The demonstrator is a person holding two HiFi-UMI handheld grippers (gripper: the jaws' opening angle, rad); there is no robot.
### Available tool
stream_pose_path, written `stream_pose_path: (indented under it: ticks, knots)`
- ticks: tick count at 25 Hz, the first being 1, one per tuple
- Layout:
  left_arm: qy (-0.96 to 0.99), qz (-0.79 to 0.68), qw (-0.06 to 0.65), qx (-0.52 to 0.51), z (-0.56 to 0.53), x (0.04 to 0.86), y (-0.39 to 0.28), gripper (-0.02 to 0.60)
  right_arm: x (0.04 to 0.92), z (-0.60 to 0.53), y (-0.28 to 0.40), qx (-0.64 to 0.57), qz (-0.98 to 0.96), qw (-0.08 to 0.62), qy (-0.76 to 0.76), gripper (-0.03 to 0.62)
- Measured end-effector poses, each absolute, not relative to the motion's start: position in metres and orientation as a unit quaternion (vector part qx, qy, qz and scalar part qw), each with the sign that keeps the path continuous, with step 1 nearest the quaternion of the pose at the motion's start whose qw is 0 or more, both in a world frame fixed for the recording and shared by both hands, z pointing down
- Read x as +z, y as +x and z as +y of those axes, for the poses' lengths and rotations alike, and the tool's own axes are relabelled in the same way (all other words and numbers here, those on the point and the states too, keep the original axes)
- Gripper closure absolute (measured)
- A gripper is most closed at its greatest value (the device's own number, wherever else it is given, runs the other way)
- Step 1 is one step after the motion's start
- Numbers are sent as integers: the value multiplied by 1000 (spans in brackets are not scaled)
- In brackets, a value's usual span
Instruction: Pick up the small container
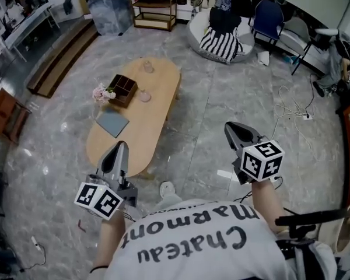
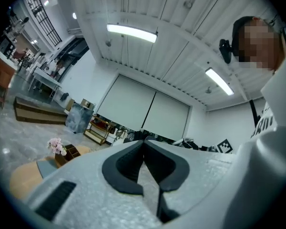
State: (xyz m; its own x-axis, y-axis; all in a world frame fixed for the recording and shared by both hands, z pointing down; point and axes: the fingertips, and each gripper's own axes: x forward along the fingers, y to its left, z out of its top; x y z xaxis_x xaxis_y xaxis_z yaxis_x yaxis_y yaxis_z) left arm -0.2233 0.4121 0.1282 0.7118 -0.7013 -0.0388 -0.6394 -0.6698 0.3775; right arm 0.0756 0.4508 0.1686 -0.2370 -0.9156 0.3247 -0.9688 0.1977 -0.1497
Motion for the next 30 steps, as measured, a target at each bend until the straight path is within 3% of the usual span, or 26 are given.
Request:
stream_pose_path:
  ticks: [8, 18, 30]
  knots:
    - [920, -367, 110, -79, 311, 104, -248, 568, 146, 357, 59, 153, -754, 55, 636, 580]
    - [927, -335, 144, -85, 240, 114, -270, 568, 162, 286, 28, 161, -754, 64, 633, 580]
    - [927, -318, 193, -47, 202, 160, -246, 568, 193, 266, 44, 191, -732, 111, 645, 580]
